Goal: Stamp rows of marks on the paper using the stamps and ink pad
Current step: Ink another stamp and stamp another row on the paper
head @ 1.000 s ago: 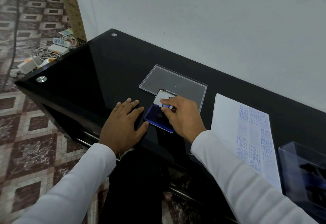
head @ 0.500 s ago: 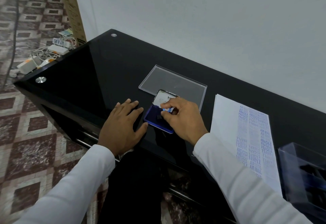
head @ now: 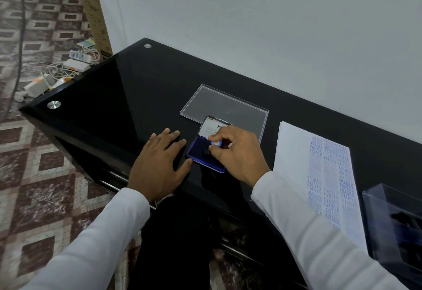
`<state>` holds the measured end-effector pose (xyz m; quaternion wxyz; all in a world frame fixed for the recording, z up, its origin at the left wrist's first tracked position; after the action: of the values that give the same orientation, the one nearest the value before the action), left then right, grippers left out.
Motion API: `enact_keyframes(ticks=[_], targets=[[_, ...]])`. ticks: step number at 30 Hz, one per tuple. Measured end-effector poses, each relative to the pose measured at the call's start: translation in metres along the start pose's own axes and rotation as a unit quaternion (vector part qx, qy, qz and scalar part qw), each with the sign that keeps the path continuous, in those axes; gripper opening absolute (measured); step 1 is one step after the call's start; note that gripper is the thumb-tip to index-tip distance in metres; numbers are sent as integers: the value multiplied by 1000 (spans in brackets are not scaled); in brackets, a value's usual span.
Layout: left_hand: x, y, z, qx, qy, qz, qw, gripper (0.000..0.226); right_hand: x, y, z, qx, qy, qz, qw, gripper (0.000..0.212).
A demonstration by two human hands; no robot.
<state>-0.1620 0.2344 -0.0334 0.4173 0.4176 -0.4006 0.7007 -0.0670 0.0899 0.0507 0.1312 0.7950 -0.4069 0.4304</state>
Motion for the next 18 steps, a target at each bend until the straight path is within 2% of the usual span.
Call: enact_keyframes(ticks=[11,18], targets=[[2,1,0,-1,3,5,1000,70,-4,-3,-4,18,24,26,999,27],[2,1,0,-1,5,6,1000,71,-3,-1,2,5,-13,4,1000,11]])
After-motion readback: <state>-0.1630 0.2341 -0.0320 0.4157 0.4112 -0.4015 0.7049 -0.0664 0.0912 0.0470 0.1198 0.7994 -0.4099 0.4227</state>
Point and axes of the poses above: each hand's wrist, its own y-axis away from the middle knuckle, its own x-axis out of the back of the hand, z = x × y, the point moved 10 cm from there along -y, towards the middle knuckle, and after that the axes turned 3 degrees about y, right-handed, at the moved point
